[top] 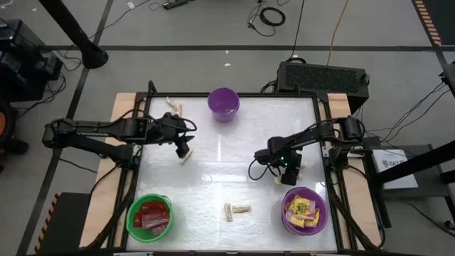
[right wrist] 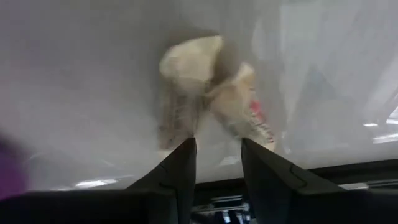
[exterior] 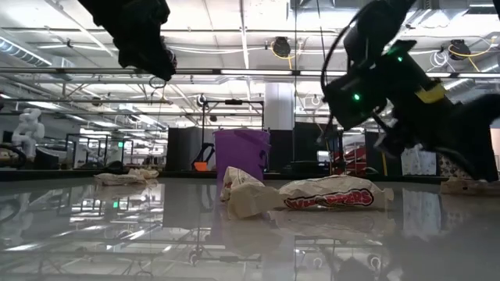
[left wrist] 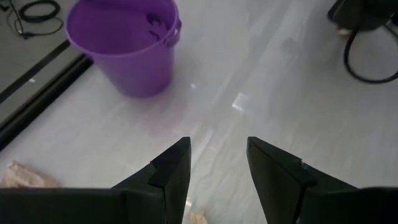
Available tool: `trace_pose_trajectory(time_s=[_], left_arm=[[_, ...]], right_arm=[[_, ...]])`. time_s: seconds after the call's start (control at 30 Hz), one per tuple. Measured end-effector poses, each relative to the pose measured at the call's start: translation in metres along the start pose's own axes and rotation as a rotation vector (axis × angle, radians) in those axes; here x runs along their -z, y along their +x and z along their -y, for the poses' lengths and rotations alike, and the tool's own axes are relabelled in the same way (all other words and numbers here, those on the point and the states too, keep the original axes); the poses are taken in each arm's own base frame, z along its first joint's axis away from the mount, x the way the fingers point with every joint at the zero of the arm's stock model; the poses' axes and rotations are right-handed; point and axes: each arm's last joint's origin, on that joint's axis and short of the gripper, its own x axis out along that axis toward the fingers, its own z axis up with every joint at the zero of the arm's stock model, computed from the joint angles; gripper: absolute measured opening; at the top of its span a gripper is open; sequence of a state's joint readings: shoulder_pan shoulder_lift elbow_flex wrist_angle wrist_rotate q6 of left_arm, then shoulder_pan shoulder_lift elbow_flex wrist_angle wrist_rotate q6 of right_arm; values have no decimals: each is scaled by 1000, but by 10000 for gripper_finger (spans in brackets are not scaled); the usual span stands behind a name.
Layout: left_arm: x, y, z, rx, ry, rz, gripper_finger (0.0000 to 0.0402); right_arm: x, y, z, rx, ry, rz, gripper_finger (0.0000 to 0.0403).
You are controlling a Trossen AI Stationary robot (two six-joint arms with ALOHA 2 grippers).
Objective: Sort candy by brand, put in halloween buckets
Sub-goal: Put the white chocolate into the top purple bucket
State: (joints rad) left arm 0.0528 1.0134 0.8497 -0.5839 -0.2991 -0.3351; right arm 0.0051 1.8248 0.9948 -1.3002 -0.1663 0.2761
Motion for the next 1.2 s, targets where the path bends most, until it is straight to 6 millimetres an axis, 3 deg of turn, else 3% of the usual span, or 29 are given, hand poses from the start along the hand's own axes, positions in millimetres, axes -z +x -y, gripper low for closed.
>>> trace_pose_trajectory(time_s=[0.27,0.63,0.9,1.2], left_arm=[[-7,0,2,22,-28,66,164],[-7,0,2,8,-76,78,164],[-7,0,2,3,-77,80,164],[-7,0,2,2,-75,77,164]], right_arm=[[0,18,4,27,-14,15,112],[-7,3,7,14,-38,58,5],[-12,-39,3,-4,-67,136,3],[-18,-122,4,-28,-104,428,1]])
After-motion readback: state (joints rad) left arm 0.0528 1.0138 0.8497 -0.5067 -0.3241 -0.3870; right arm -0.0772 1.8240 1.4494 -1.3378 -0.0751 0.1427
